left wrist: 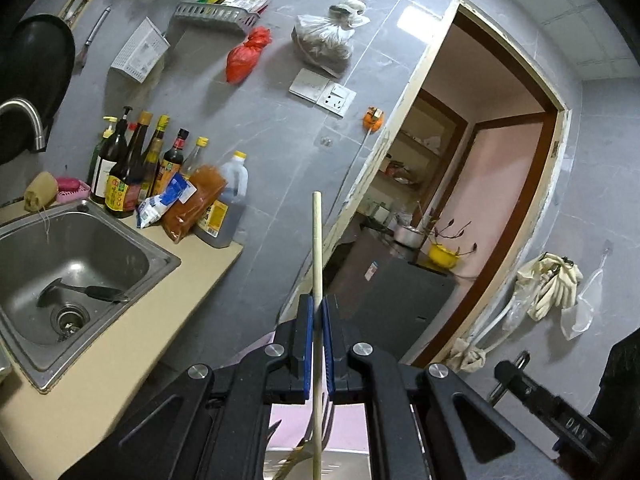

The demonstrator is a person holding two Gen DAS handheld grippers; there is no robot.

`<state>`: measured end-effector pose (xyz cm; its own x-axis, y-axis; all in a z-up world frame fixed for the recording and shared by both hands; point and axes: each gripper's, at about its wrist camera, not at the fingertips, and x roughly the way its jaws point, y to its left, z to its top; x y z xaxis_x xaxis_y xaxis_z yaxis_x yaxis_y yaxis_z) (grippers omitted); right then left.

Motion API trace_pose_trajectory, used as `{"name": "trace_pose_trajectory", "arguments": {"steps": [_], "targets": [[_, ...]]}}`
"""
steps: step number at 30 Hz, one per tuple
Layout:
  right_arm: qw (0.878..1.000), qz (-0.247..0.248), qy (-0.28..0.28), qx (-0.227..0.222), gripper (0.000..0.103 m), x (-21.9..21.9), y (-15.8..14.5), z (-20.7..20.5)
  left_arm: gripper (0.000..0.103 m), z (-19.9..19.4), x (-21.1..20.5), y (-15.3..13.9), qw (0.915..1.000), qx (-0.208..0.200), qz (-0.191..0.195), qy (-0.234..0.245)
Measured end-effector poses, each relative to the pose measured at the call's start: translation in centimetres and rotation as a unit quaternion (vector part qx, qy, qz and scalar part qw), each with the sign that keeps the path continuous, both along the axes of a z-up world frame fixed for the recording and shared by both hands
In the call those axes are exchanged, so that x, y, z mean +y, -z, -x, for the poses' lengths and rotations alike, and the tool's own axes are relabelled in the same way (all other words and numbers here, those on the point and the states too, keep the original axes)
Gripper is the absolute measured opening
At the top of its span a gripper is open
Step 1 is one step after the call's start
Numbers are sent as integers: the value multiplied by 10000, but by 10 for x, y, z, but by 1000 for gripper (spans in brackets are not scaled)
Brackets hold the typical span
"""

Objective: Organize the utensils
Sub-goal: 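Lift the chopstick and tongs and carry both over the white caddy, then open the left gripper over the caddy while the right gripper releases the tongs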

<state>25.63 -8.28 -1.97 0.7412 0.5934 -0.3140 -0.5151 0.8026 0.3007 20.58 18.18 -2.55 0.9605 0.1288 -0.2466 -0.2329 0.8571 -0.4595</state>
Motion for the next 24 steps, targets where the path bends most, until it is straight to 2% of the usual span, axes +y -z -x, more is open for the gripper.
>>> {"name": "trace_pose_trajectory", "arguments": {"steps": [5, 11, 15, 21, 24], "targets": [[9999, 76, 88, 11, 11, 2, 18, 1, 5, -9, -13, 16, 9998, 86, -134, 86], [9997, 232, 11, 68, 11, 11, 32, 2, 5, -4, -30, 23, 9977, -41, -657, -153], [9995, 248, -44, 183, 11, 14, 41, 2, 5, -2, -38, 32, 9954, 33, -940, -183], [9989, 287, -168, 331, 12, 15, 47, 5, 5, 5, -38, 40, 9952, 281, -938, -94], [9986, 274, -213, 391, 22, 16, 48, 6, 5, 10, -38, 43, 9949, 425, -910, -16]]}}
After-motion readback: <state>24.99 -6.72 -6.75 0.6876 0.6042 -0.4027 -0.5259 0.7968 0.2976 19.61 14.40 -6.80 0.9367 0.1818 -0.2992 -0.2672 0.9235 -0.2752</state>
